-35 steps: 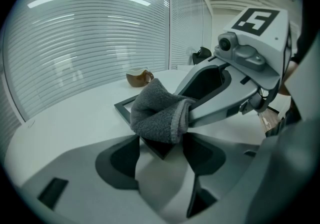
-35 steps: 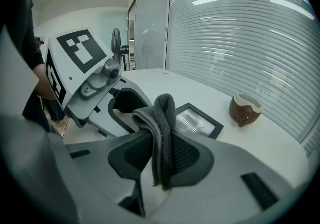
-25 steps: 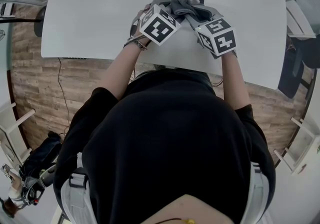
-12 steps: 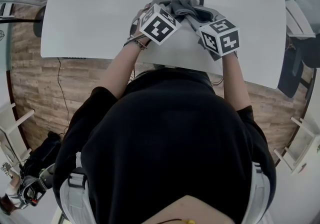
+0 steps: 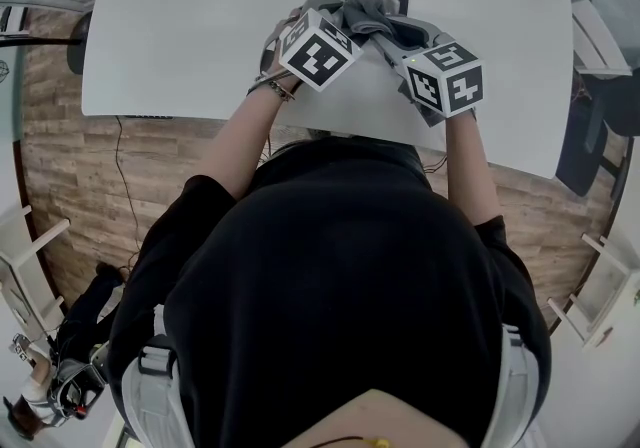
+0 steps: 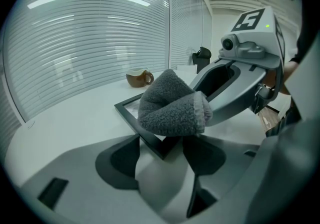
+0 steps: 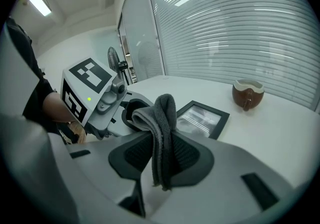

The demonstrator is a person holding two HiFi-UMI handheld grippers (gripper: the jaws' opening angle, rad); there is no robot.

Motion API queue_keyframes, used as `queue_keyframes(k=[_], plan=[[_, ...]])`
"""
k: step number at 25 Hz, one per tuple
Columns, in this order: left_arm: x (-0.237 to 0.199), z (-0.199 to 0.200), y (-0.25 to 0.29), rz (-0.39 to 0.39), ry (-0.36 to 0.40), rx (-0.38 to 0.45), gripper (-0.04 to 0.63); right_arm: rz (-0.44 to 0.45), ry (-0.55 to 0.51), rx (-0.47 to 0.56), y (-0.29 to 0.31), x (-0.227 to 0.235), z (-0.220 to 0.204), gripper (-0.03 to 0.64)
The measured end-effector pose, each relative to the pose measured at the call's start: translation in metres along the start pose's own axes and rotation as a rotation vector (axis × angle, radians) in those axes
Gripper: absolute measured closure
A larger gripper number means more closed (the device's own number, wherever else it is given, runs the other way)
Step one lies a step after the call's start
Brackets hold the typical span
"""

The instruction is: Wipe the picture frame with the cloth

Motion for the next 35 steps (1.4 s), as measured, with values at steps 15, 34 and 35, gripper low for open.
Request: queue_keyframes(k=[15,34,35], plan=[[0.002,0.000,-0.001,0.008,0.004,0.005,0.311,0.064,0.024,-0.001,-0.010,-0.008,-0.001,0.517],[0.002,0.001,-0.002,0.004,0.001,0.004,0.311,-0.158,-0.200,0.123,0.014,0.050,0.100,0.515],[0.003,0.001,-0.003,0.005,0.000,0.004,0.311,-0.174,-0.234,0.111,0.021,0.052,0.104,0.515]])
Point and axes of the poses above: the fingertips, and each gripper's own axes: y forward along the fingers, x to its right, z out of its top, the point moved 2 cm from there along -y, backward along the fingers, and after that the axes turned 10 degrees about -z, right-handed, at the moved point
